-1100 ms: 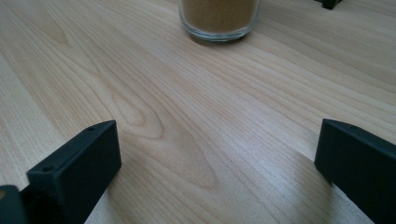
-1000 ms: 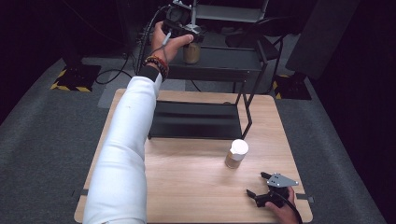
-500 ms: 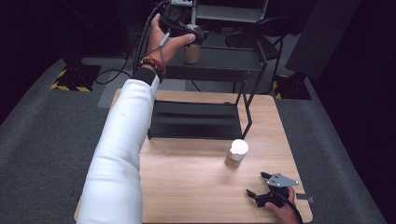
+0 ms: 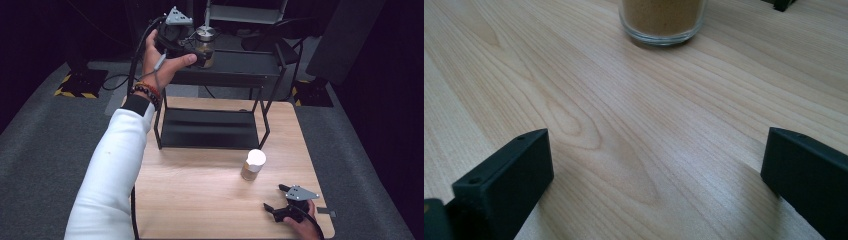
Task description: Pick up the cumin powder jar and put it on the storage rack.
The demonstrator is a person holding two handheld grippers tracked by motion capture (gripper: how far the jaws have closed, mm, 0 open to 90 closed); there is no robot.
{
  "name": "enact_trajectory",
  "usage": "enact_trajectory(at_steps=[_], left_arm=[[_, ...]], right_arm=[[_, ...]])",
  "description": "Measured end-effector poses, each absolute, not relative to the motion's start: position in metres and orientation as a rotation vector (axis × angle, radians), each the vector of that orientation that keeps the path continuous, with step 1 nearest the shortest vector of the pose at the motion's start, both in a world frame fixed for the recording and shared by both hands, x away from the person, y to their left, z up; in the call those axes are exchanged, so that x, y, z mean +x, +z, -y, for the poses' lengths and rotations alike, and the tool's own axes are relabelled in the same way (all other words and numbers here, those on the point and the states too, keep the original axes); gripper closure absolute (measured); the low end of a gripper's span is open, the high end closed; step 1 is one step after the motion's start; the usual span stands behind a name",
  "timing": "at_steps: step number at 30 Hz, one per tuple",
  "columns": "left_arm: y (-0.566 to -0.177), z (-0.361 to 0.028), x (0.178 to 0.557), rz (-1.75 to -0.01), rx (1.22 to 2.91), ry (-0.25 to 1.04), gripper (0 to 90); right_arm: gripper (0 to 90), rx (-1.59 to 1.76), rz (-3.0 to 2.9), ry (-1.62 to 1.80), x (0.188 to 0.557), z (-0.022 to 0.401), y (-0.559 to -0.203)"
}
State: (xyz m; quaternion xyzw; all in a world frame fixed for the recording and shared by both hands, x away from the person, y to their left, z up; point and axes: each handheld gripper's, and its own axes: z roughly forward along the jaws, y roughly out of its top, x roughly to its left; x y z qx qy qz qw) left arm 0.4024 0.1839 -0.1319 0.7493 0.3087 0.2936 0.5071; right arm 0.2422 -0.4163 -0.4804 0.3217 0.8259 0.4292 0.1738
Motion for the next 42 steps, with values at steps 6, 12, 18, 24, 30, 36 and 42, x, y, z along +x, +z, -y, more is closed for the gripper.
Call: enact_trajectory(at_steps=[6,12,18,24,30,36,42], left_arm=[[-0.141,-0.191,0.385,-0.728,1.797,0.696,0.0],[-0.158,-0.194,0.365,-0.708,1.812,0.699,0.0],[-0.179,-0.198,0.351,-0.713,1.817,0.696,0.0],[-0.202,-0.206,0.340,-0.720,1.831,0.669,0.0],[-0.224,-0.214,0.331,-0.721,1.830,0.658,0.0],[-0.246,-0.218,0.323,-0.738,1.834,0.641,0.0],[-0.267,-0.219,0.313,-0.741,1.845,0.644,0.0]], right_arm=[[0.1,0.913,-2.342,1.216,0.242,0.416,-0.480],[0.0,0.912,-2.341,1.215,0.242,0.416,-0.480],[0.0,0.912,-2.341,1.215,0.242,0.416,-0.480],[0.0,0.913,-2.340,1.216,0.242,0.416,-0.480],[0.0,0.913,-2.340,1.216,0.242,0.416,-0.480],[0.0,0.913,-2.340,1.216,0.242,0.416,-0.480],[0.0,0.918,-2.337,1.214,0.241,0.415,-0.480]])
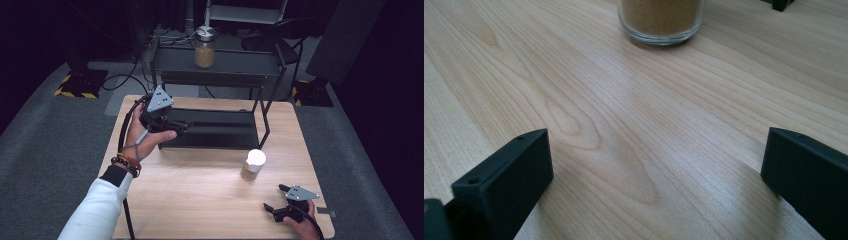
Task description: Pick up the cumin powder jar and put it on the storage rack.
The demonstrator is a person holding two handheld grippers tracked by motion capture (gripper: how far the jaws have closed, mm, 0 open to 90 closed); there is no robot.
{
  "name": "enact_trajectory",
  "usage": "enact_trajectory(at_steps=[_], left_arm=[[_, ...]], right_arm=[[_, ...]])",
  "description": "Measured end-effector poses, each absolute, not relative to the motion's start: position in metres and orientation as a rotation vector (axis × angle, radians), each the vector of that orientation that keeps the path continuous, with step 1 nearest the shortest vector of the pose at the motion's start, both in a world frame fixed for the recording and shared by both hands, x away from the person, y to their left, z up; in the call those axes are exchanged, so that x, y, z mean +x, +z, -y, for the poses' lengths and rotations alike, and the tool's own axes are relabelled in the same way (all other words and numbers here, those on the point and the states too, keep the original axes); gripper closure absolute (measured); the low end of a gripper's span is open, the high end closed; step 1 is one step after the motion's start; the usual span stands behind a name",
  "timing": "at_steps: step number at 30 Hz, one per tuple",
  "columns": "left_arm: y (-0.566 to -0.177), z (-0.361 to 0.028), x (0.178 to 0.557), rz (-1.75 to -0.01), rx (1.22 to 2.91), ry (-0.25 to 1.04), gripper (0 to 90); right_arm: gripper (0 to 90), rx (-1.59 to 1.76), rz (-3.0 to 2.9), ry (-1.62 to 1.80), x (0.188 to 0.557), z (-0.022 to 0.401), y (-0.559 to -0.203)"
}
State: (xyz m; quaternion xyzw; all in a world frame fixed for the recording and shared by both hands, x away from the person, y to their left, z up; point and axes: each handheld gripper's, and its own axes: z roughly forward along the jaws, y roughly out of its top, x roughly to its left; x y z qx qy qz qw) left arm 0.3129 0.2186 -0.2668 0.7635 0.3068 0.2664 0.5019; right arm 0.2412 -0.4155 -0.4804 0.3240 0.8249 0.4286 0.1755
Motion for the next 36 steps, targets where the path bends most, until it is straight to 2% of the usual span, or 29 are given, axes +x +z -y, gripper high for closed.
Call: enact_trajectory(at_steps=[11,17,36], left_arm=[[-0.307,-0.221,0.295,-0.745,1.885,0.631,0.1],[-0.345,-0.226,0.282,-0.751,1.896,0.578,0.2],[-0.425,-0.240,0.251,-0.734,1.914,0.521,0.1]], right_arm=[[0.0,0.918,-2.337,1.214,0.241,0.415,-0.480],[0.0,0.918,-2.337,1.214,0.241,0.415,-0.480],[0.0,0.920,-2.335,1.214,0.241,0.415,-0.480]])
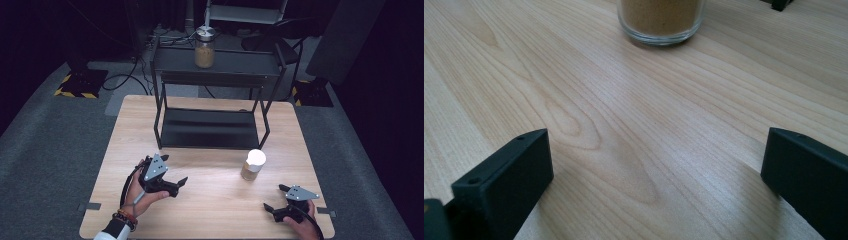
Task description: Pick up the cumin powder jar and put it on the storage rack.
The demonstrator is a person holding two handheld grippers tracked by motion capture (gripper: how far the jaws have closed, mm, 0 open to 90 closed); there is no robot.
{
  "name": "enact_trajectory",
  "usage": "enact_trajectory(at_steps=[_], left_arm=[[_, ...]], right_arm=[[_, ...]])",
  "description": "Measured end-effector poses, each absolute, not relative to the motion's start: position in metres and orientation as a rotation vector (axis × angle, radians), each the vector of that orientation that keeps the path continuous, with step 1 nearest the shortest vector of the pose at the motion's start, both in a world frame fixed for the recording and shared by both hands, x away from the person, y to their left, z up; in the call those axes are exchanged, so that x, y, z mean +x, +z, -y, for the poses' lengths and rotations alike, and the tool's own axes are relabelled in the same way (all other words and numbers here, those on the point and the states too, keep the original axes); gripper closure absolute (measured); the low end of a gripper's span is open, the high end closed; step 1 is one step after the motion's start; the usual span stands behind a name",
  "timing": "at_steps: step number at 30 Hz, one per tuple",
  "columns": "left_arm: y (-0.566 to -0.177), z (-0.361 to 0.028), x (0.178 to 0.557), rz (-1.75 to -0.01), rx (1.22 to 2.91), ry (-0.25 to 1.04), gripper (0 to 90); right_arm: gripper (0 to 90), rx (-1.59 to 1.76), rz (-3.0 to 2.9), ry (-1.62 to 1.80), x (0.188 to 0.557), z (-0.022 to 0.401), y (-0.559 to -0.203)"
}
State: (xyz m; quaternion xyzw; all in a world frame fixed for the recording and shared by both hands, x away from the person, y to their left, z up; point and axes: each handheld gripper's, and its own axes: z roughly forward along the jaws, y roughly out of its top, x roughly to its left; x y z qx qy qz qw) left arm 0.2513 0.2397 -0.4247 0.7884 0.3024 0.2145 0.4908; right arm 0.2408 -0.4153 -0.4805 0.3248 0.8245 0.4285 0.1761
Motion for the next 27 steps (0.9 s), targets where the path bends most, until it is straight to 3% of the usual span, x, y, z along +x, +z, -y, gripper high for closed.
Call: enact_trajectory(at_steps=[10,27], left_arm=[[-0.458,-0.239,0.247,-0.763,1.982,0.452,0.2],[-0.475,-0.238,0.248,-0.807,2.032,0.403,0.3]], right_arm=[[0.0,0.920,-2.335,1.213,0.241,0.415,-0.480],[0.0,0.922,-2.333,1.213,0.240,0.415,-0.480]])
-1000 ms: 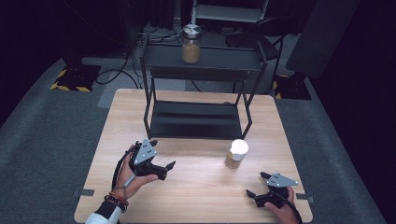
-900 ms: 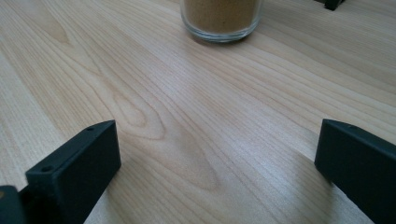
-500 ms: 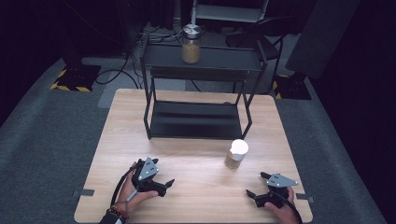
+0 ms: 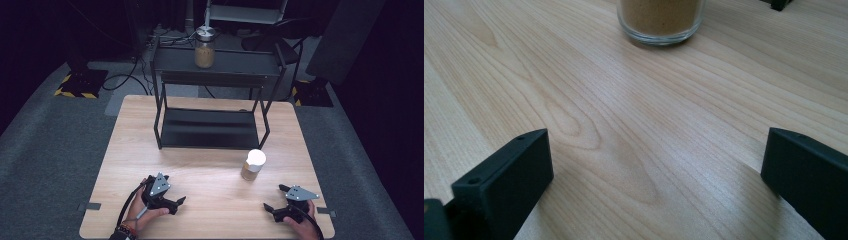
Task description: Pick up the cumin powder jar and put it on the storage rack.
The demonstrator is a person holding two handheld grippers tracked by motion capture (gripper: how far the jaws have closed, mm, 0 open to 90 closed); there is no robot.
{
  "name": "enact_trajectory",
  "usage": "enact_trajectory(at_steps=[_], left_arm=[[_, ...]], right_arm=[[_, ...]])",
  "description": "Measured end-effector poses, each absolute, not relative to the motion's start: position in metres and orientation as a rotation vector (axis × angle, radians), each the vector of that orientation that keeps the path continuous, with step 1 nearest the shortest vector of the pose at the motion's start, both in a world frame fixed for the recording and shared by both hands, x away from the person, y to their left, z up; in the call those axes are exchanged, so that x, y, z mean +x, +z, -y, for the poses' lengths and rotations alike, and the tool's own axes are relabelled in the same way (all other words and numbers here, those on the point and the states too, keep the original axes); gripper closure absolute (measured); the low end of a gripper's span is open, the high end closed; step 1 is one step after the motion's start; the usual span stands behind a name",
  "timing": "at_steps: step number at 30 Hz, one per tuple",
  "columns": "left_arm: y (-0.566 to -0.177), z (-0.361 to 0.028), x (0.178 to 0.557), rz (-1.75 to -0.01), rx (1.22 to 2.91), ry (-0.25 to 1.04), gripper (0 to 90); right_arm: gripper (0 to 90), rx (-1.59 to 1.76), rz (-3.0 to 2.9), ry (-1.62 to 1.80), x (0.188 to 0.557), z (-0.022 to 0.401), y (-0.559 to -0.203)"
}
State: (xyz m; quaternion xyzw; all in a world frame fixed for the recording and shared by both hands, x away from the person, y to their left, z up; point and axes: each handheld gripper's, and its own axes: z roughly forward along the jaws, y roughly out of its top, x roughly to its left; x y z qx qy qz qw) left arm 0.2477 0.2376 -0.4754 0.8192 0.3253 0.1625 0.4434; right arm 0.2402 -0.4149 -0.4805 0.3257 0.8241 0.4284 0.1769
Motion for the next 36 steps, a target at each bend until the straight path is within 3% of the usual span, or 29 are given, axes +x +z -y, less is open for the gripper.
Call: enact_trajectory(at_steps=[36], left_arm=[[-0.488,-0.234,0.244,-0.775,2.046,0.413,0.0]], right_arm=[[0.0,0.922,-2.333,1.213,0.240,0.415,-0.481]])
